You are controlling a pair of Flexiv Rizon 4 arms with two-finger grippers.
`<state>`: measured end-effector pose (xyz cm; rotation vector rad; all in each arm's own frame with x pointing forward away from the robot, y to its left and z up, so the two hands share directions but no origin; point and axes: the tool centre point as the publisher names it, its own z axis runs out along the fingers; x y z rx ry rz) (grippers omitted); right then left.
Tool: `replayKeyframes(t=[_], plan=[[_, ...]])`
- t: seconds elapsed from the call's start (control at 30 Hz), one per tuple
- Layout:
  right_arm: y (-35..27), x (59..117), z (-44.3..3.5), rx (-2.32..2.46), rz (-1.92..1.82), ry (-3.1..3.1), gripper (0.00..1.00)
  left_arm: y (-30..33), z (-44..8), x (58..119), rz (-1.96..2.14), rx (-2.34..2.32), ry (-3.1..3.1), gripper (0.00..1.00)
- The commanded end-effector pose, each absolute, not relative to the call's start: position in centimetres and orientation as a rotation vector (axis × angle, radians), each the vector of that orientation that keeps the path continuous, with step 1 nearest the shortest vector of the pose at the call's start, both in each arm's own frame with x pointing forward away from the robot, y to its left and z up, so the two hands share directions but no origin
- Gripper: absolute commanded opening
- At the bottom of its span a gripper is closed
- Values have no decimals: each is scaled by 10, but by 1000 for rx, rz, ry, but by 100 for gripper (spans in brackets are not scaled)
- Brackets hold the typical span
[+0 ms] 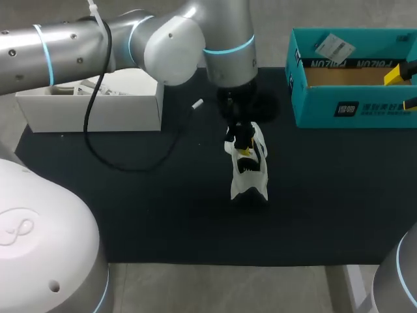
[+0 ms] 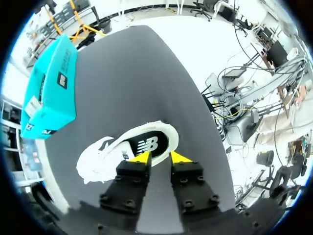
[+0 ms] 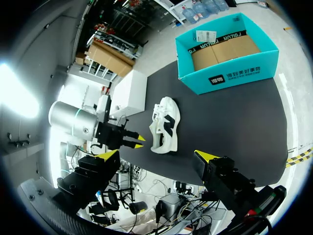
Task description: Take the shoe out of the shoebox, open the shoe tongue, remove and reinsert the insole, then place the shoe into the shoebox
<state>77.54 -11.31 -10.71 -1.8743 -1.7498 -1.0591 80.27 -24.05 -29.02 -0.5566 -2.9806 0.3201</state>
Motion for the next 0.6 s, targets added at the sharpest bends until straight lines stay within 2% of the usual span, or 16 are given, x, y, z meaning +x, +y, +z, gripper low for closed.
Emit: replayKeyframes(t=[0.03, 0.23, 0.6], plan=[[-113, 775, -108, -1878, -1058, -1750, 100, -264, -297, 790, -47, -263, -3007, 100], [-113, 775, -108, -1878, -1058, -1750, 100, -276, -293, 763, -262, -54, -3062, 100], [-113, 775, -108, -1878, -1058, -1750, 100, -262, -328, 757, -93, -23, -3140, 100]])
